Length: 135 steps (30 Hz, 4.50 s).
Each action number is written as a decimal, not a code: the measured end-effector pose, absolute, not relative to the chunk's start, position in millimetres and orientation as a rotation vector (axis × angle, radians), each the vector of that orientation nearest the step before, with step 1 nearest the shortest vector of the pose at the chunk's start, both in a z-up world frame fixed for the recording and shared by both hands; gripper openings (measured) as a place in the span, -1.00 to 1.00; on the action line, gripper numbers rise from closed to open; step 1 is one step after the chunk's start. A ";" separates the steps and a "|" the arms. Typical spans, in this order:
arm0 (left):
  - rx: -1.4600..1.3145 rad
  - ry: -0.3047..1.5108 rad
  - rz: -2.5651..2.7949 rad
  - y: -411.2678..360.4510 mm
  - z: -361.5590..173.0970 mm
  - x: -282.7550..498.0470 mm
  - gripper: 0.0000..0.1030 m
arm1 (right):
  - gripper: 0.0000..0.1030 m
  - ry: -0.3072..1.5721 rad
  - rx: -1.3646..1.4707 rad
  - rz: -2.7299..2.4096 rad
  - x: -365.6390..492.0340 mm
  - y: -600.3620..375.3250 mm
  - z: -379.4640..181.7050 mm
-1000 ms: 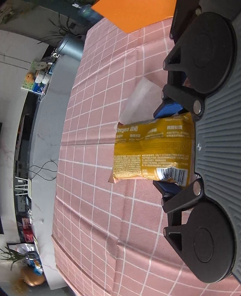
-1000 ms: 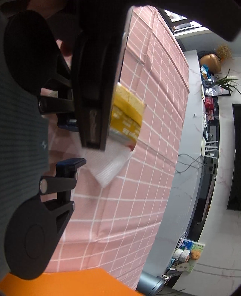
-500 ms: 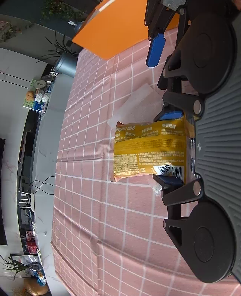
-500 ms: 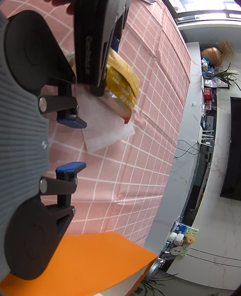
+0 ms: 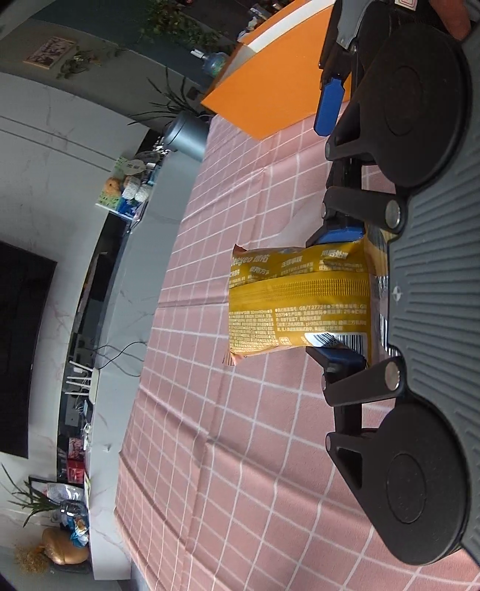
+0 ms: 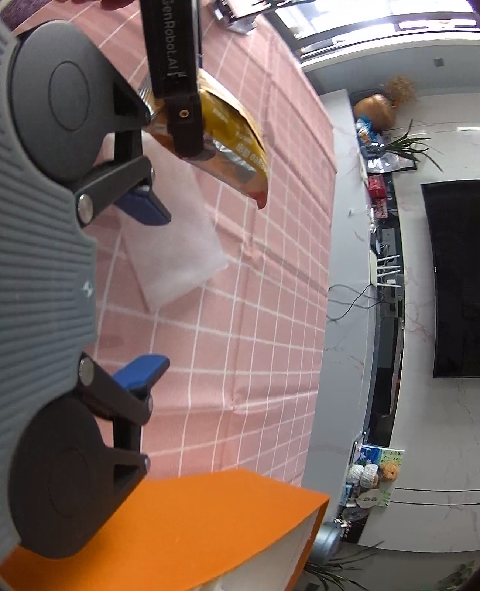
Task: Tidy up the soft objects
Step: 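Grasp the clear bubble-wrap pouch with the right gripper while the left holds the packet, then carry the snack packet and bubble-wrap pouch over the orange box with both grippers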
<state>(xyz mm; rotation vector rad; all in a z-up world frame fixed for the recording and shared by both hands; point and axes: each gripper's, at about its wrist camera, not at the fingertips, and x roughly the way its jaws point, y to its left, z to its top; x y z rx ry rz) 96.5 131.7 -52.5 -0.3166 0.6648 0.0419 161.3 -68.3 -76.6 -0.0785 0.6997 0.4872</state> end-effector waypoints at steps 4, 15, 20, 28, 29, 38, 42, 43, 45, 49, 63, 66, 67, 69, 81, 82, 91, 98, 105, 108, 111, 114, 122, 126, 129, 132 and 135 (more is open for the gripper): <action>-0.329 0.654 0.084 147.7 -50.0 96.1 0.17 | 0.93 0.730 -0.039 0.528 172.5 -51.3 -81.6; -0.368 0.718 0.162 176.1 -74.9 100.8 0.17 | 0.96 0.806 -0.064 0.475 186.8 -23.1 -113.6; -0.358 0.726 0.149 170.9 -81.1 100.5 0.17 | 0.93 0.737 -0.162 0.501 171.6 -6.1 -118.0; -0.370 0.723 0.136 170.3 -81.6 100.6 0.17 | -0.23 0.681 -0.192 0.600 158.4 -0.6 -110.3; -0.371 0.723 0.131 169.2 -81.6 100.9 0.17 | -0.55 0.676 -0.198 0.614 157.3 1.7 -109.6; -0.374 0.732 0.128 161.8 -78.7 98.0 0.17 | -1.00 0.694 -0.150 0.611 155.8 -12.9 -98.2; -0.367 0.717 0.114 153.8 -70.8 95.3 0.17 | -1.00 0.653 -0.147 0.584 149.4 -29.1 -83.2; -0.364 0.712 0.108 151.3 -68.0 94.7 0.17 | -1.00 0.640 -0.148 0.578 147.6 -33.9 -78.7; -0.360 0.700 0.098 146.2 -61.9 93.1 0.17 | -1.00 0.610 -0.150 0.565 143.6 -44.8 -68.1; -0.355 0.672 0.070 134.3 -47.4 90.2 0.17 | -1.00 0.552 -0.139 0.545 135.4 -68.0 -45.6; -0.309 0.563 -0.077 76.6 8.5 74.3 0.17 | -1.00 0.427 -0.043 0.444 99.7 -165.8 17.5; -0.296 0.543 -0.119 61.0 18.2 73.9 0.17 | -1.00 0.405 -0.021 0.416 90.4 -188.8 26.7; -0.292 0.537 -0.134 55.7 21.2 74.2 0.17 | -1.00 0.396 -0.015 0.405 87.6 -196.4 29.4; -0.280 0.524 -0.165 44.6 26.9 75.3 0.17 | -1.00 0.381 -0.001 0.383 83.8 -211.5 35.7; -0.234 0.491 -0.358 -17.9 41.1 102.0 0.17 | -1.00 0.366 0.025 0.255 80.0 -288.4 53.9; -0.239 0.492 -0.372 -21.2 40.0 104.9 0.17 | -1.00 0.367 0.020 0.246 81.7 -294.0 54.3; -0.224 0.540 -0.455 -50.3 30.3 150.2 0.17 | -1.00 0.460 0.031 0.174 113.5 -344.6 38.5; -0.119 0.661 -0.489 -85.8 12.8 173.6 0.17 | -1.00 0.572 0.014 0.185 137.5 -354.2 15.9; 0.098 0.709 -0.479 -119.1 -3.9 171.4 0.17 | -1.00 0.661 -0.051 0.210 148.4 -349.3 -10.9; 0.163 0.720 -0.484 -130.0 -9.3 168.4 0.17 | -1.00 0.712 -0.106 0.248 156.3 -343.2 -19.1; 0.226 0.728 -0.482 -138.5 -13.2 165.3 0.17 | -1.00 0.765 -0.161 0.252 168.1 -338.2 -24.0; 0.290 0.739 -0.484 -146.9 -16.8 163.6 0.17 | -0.98 0.830 -0.205 0.271 176.8 -336.1 -29.3; 0.375 0.809 -0.518 -163.3 -26.8 164.0 0.18 | -0.49 0.777 -0.269 0.279 163.9 -334.7 -22.9; 0.409 0.832 -0.519 -167.5 -28.7 163.9 0.18 | -0.40 0.729 -0.294 0.249 154.0 -337.8 -16.1; 0.422 0.847 -0.518 -170.9 -29.2 166.1 0.20 | -0.20 0.693 -0.300 0.228 146.2 -339.8 -9.8; 0.419 0.870 -0.523 -169.8 -28.5 169.2 0.33 | -0.05 0.660 -0.300 0.206 139.4 -340.5 -4.8; 0.389 0.887 -0.521 -165.7 -28.9 171.4 0.46 | 0.10 0.656 -0.289 0.198 137.9 -342.9 -2.3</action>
